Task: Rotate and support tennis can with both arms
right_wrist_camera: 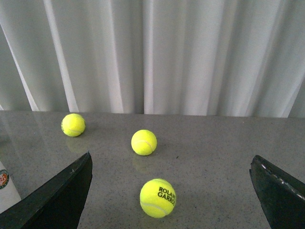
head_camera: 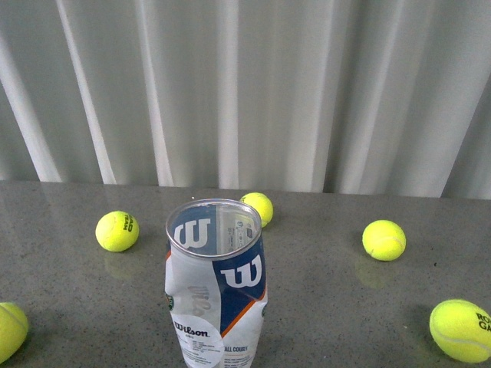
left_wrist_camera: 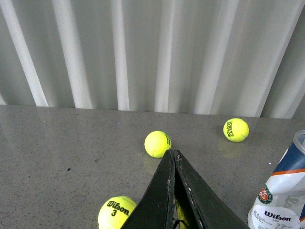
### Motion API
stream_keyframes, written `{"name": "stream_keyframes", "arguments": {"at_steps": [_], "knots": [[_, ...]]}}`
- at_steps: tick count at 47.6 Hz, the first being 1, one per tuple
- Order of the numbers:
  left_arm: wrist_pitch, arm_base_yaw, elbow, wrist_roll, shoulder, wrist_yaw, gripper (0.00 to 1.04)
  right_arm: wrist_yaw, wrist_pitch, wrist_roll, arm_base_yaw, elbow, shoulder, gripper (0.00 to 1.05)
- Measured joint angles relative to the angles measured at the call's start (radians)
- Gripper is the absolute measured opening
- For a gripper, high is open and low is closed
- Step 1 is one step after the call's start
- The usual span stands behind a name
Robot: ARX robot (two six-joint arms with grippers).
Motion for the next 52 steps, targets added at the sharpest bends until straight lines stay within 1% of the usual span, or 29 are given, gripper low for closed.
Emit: {"name": "stream_keyframes", "arguments": {"at_steps": [14,33,35,37,39,52], "knots": [[-0.128,0.0,0.0,0.0,-0.132,0.0,0.04,0.0,0.0,0.0,0.0,0.0,0.0,0.98],[-0.242,0.0,0.0,0.0,-0.246,0.0,0.04,0.0,0.0,0.0,0.0,0.0,0.0,0.98],[-0.287,0.0,0.0,0.0,-0.286,0.0,0.04,0.0,0.0,0.0,0.0,0.0,0.0,0.98],[-0.383,0.0,0.0,0.0,-0.353,0.001,0.04,0.0,0.0,0.0,0.0,0.0,0.0,0.98],[-0.412,0.0,0.0,0.0,-0.397,0.0,0.04,0.0,0.0,0.0,0.0,0.0,0.0,0.98],[-0.42,0.0,0.0,0.0,-0.417,0.0,0.04,0.0,0.0,0.0,0.0,0.0,0.0,0.98]]}}
